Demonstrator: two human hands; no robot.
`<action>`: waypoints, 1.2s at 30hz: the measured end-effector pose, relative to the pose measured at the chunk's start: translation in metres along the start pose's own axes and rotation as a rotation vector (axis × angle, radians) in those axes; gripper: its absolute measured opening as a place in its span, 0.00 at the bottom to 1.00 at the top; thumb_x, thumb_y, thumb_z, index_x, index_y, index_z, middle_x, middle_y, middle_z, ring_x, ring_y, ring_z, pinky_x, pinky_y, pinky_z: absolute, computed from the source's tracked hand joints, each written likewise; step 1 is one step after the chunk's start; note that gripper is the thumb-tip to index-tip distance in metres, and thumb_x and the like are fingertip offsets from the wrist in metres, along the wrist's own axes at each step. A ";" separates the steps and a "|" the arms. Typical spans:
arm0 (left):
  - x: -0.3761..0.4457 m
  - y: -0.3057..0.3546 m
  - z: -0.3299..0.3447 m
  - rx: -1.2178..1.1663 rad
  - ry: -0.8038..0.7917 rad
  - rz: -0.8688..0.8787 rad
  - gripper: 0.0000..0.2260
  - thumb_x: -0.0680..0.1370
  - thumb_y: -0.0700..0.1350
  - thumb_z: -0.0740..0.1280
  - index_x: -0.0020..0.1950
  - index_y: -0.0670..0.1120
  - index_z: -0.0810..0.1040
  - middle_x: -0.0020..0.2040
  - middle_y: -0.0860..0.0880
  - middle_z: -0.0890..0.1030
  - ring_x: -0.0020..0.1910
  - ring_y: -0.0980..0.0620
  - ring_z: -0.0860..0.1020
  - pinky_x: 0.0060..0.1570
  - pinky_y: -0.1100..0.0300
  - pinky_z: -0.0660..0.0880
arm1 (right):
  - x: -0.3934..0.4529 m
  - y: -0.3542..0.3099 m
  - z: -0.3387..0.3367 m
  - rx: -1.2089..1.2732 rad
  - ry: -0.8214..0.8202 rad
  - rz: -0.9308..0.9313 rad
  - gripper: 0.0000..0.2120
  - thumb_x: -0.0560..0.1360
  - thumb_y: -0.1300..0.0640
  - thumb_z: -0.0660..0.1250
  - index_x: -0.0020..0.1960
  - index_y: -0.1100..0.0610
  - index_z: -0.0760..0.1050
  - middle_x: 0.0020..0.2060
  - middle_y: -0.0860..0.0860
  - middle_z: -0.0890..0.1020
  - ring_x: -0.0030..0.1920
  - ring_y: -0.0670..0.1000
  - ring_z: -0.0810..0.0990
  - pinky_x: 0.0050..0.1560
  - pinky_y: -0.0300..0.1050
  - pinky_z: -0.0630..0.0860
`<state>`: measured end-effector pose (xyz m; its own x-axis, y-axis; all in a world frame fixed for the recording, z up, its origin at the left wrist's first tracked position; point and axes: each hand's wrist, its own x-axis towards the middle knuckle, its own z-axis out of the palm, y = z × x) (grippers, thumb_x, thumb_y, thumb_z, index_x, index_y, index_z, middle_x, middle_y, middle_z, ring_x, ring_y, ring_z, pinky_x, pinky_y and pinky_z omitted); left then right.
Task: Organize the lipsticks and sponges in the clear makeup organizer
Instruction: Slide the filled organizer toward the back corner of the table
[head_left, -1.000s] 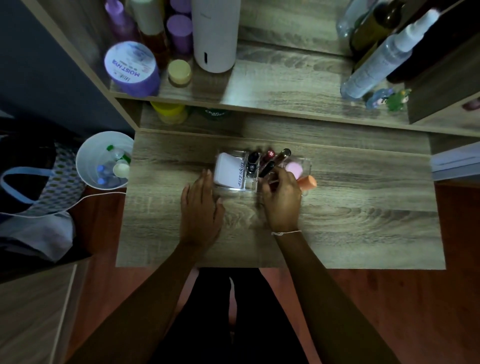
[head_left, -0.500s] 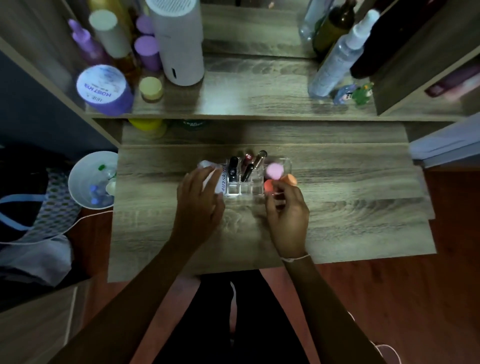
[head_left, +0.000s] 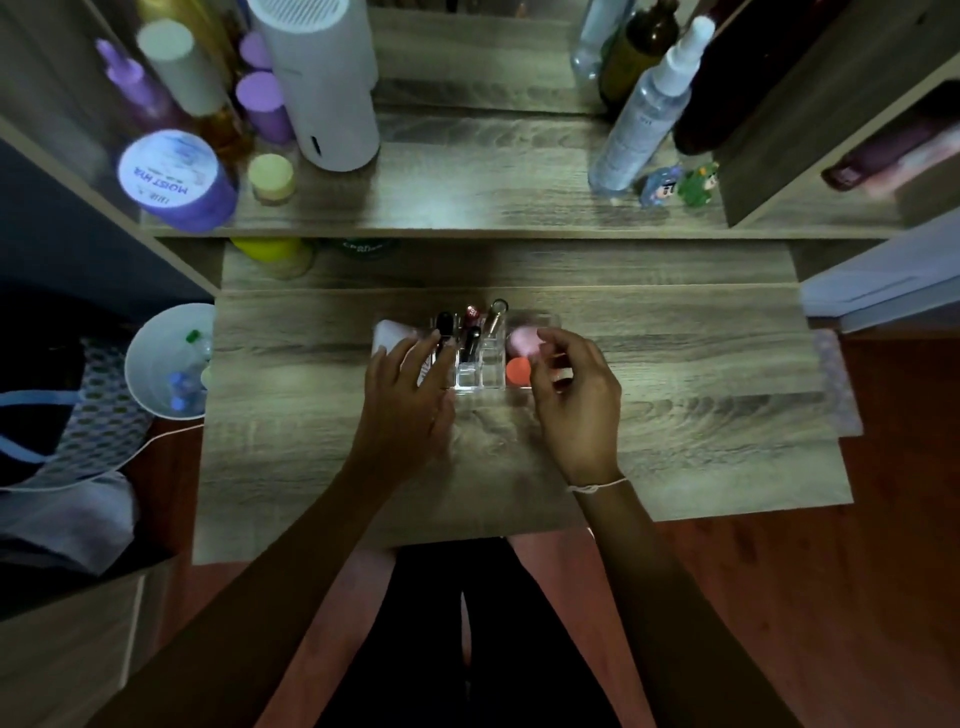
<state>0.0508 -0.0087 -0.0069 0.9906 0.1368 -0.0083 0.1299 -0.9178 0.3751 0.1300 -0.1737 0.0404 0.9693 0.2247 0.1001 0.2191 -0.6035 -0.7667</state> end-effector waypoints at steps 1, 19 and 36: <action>0.000 0.000 0.000 -0.004 0.000 -0.009 0.23 0.77 0.47 0.57 0.70 0.39 0.71 0.68 0.35 0.72 0.67 0.36 0.70 0.65 0.35 0.64 | 0.004 -0.001 0.000 -0.009 -0.013 -0.011 0.10 0.77 0.60 0.67 0.58 0.57 0.78 0.51 0.55 0.82 0.49 0.54 0.81 0.48 0.51 0.79; 0.020 -0.004 -0.008 -0.085 0.079 -0.088 0.27 0.75 0.47 0.55 0.73 0.40 0.65 0.73 0.40 0.67 0.72 0.40 0.64 0.71 0.39 0.55 | 0.049 0.008 0.013 -0.187 -0.320 -0.129 0.21 0.75 0.58 0.69 0.67 0.54 0.73 0.60 0.53 0.78 0.61 0.55 0.74 0.56 0.40 0.66; -0.014 -0.061 0.022 -0.347 0.010 -0.436 0.54 0.64 0.68 0.70 0.78 0.43 0.48 0.79 0.41 0.53 0.77 0.44 0.49 0.75 0.41 0.48 | -0.001 0.088 0.013 -0.103 -0.355 0.193 0.56 0.62 0.37 0.77 0.78 0.48 0.48 0.77 0.51 0.63 0.75 0.58 0.60 0.70 0.69 0.66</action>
<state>0.0295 0.0369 -0.0501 0.8478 0.4811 -0.2232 0.5038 -0.5991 0.6223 0.1474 -0.2172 -0.0357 0.8988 0.3389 -0.2779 0.0648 -0.7299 -0.6804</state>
